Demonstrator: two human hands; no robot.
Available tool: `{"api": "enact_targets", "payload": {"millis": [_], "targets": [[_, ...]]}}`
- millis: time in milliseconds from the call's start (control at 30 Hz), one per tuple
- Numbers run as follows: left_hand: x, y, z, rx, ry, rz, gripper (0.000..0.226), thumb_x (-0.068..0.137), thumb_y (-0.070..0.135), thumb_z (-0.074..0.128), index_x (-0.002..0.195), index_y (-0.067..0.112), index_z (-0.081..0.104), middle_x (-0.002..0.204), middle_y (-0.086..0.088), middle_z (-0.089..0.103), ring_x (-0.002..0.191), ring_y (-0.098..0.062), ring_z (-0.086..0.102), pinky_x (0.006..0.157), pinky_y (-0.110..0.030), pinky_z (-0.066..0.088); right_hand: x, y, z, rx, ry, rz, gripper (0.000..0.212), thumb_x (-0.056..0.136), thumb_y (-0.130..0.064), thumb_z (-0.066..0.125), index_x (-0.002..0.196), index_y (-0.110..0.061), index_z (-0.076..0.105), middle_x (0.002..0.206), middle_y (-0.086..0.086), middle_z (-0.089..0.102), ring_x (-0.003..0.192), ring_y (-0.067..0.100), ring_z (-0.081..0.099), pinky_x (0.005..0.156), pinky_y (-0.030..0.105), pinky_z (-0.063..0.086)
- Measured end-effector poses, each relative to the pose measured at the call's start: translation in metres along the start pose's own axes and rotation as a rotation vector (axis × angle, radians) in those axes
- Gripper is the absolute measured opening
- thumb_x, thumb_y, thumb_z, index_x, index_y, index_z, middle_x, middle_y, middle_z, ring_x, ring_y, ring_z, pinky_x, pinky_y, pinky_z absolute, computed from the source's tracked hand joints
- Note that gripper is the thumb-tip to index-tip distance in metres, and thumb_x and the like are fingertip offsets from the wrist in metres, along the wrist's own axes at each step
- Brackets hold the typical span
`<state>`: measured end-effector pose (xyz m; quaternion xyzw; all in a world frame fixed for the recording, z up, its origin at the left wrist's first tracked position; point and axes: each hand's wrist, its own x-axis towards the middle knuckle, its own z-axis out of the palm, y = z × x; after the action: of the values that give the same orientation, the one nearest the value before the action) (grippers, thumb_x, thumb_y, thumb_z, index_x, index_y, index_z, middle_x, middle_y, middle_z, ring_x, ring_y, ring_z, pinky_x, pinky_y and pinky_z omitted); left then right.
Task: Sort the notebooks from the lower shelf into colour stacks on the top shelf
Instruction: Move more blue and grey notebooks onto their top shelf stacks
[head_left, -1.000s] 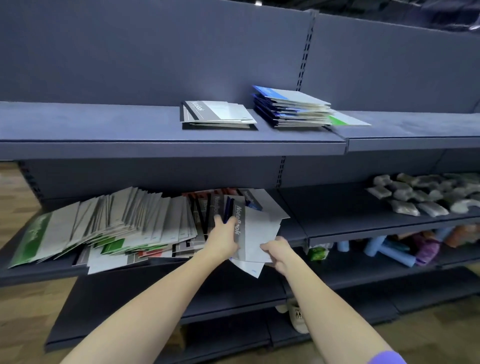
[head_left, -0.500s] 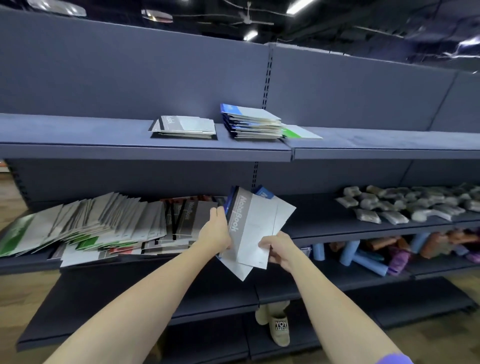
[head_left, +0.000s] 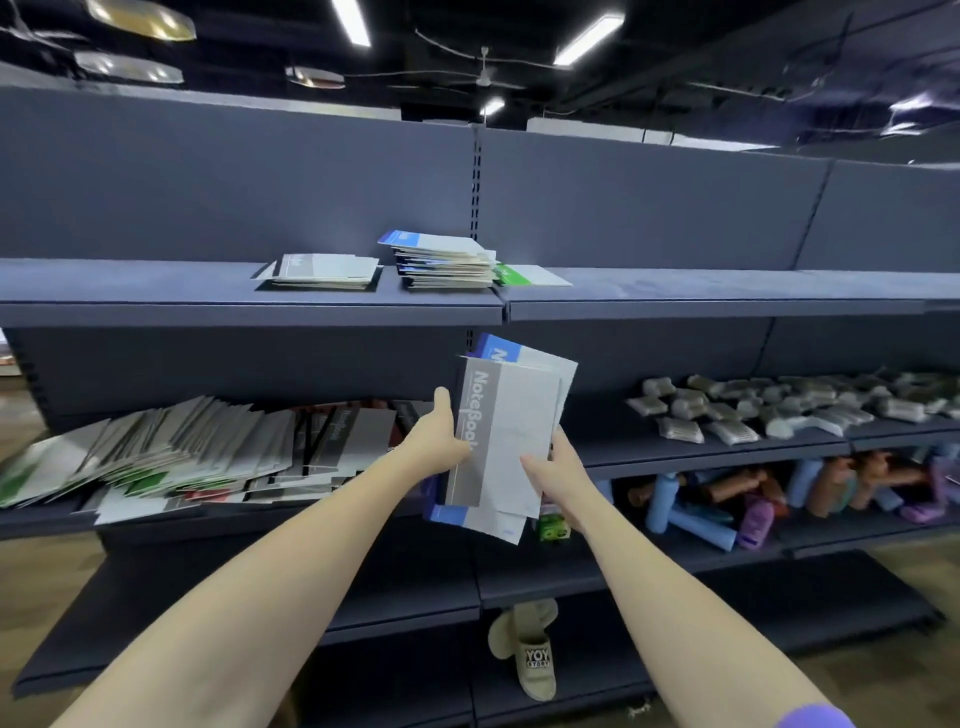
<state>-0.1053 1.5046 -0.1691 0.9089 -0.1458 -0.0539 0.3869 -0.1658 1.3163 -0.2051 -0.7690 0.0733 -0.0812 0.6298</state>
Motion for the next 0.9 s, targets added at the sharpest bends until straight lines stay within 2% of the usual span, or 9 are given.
{"api": "enact_targets", "payload": {"millis": [100, 200, 267, 367, 500, 567, 700, 800, 900], "targets": [[-0.002, 0.016, -0.011, -0.009, 0.068, 0.006, 0.07, 0.093, 0.01, 0.058, 0.143, 0.016, 0.01, 0.102, -0.01, 0.062, 0.092, -0.027, 0.065, 0.074, -0.042, 0.057, 0.004, -0.018, 0.0, -0.051, 0.014, -0.079, 0.049, 0.094, -0.011, 0.055, 0.139, -0.024, 0.039, 0.12, -0.008, 0.059, 0.114, 0.014, 0.057, 0.091, 0.031, 0.049], [-0.006, 0.027, -0.037, -0.015, 0.164, 0.019, 0.065, 0.097, 0.014, 0.057, 0.144, 0.017, 0.012, 0.106, -0.009, 0.059, 0.092, -0.026, 0.061, 0.074, -0.041, 0.055, 0.013, -0.05, 0.009, -0.075, 0.027, -0.154, 0.037, 0.096, -0.006, 0.05, 0.127, -0.02, 0.038, 0.11, -0.012, 0.055, 0.112, 0.019, 0.056, 0.087, 0.031, 0.046], [-0.006, 0.033, -0.06, -0.031, 0.252, 0.056, 0.052, 0.098, 0.017, 0.058, 0.136, 0.015, 0.021, 0.113, -0.011, 0.06, 0.095, -0.025, 0.06, 0.078, -0.04, 0.052, 0.02, -0.075, 0.019, -0.057, 0.027, -0.191, 0.033, 0.097, -0.006, 0.048, 0.124, -0.021, 0.036, 0.112, -0.009, 0.055, 0.114, 0.02, 0.055, 0.089, 0.033, 0.046], [-0.004, 0.039, -0.097, -0.114, 0.409, 0.111, 0.036, 0.1, 0.012, 0.054, 0.126, 0.013, 0.028, 0.115, -0.01, 0.062, 0.093, -0.023, 0.059, 0.075, -0.037, 0.049, 0.034, -0.115, 0.045, 0.005, 0.041, -0.265, 0.041, 0.101, -0.006, 0.048, 0.137, -0.017, 0.034, 0.128, -0.001, 0.055, 0.12, 0.021, 0.053, 0.099, 0.036, 0.044], [-0.001, 0.037, -0.145, -0.202, 0.583, 0.162, 0.028, 0.101, 0.008, 0.048, 0.125, 0.012, 0.032, 0.114, -0.009, 0.059, 0.096, -0.025, 0.057, 0.077, -0.037, 0.046, 0.047, -0.167, 0.093, 0.096, 0.054, -0.326, 0.057, 0.102, -0.004, 0.044, 0.152, -0.015, 0.021, 0.136, -0.001, 0.05, 0.123, 0.018, 0.047, 0.101, 0.028, 0.035], [0.003, 0.03, -0.17, -0.231, 0.623, 0.202, 0.028, 0.102, 0.008, 0.048, 0.126, 0.011, 0.034, 0.115, -0.009, 0.06, 0.098, -0.025, 0.057, 0.078, -0.037, 0.047, 0.06, -0.185, 0.115, 0.101, 0.034, -0.349, 0.051, 0.101, -0.003, 0.045, 0.147, -0.015, 0.027, 0.136, -0.001, 0.051, 0.125, 0.019, 0.048, 0.1, 0.029, 0.036], [0.016, 0.006, -0.229, -0.195, 0.662, 0.233, 0.018, 0.103, 0.02, 0.049, 0.114, 0.009, 0.038, 0.106, -0.007, 0.062, 0.087, -0.022, 0.058, 0.066, -0.034, 0.048, 0.089, -0.217, 0.16, 0.073, 0.075, -0.366, 0.028, 0.098, -0.009, 0.054, 0.123, -0.017, 0.042, 0.122, 0.002, 0.059, 0.115, 0.024, 0.057, 0.098, 0.04, 0.048], [0.031, -0.01, -0.274, -0.152, 0.649, 0.211, 0.025, 0.102, 0.026, 0.053, 0.112, 0.005, 0.042, 0.101, -0.003, 0.059, 0.085, -0.02, 0.055, 0.061, -0.027, 0.042, 0.11, -0.235, 0.197, 0.044, 0.122, -0.34, 0.033, 0.094, -0.013, 0.057, 0.124, -0.013, 0.042, 0.108, 0.001, 0.06, 0.1, 0.024, 0.059, 0.08, 0.035, 0.048], [0.051, -0.031, -0.313, -0.126, 0.628, 0.147, 0.029, 0.101, 0.029, 0.053, 0.114, 0.005, 0.042, 0.103, -0.005, 0.058, 0.086, -0.022, 0.054, 0.062, -0.03, 0.043, 0.135, -0.248, 0.231, 0.005, 0.124, -0.279, 0.032, 0.09, -0.02, 0.063, 0.117, -0.014, 0.046, 0.108, 0.003, 0.065, 0.099, 0.025, 0.063, 0.087, 0.042, 0.053]]}}
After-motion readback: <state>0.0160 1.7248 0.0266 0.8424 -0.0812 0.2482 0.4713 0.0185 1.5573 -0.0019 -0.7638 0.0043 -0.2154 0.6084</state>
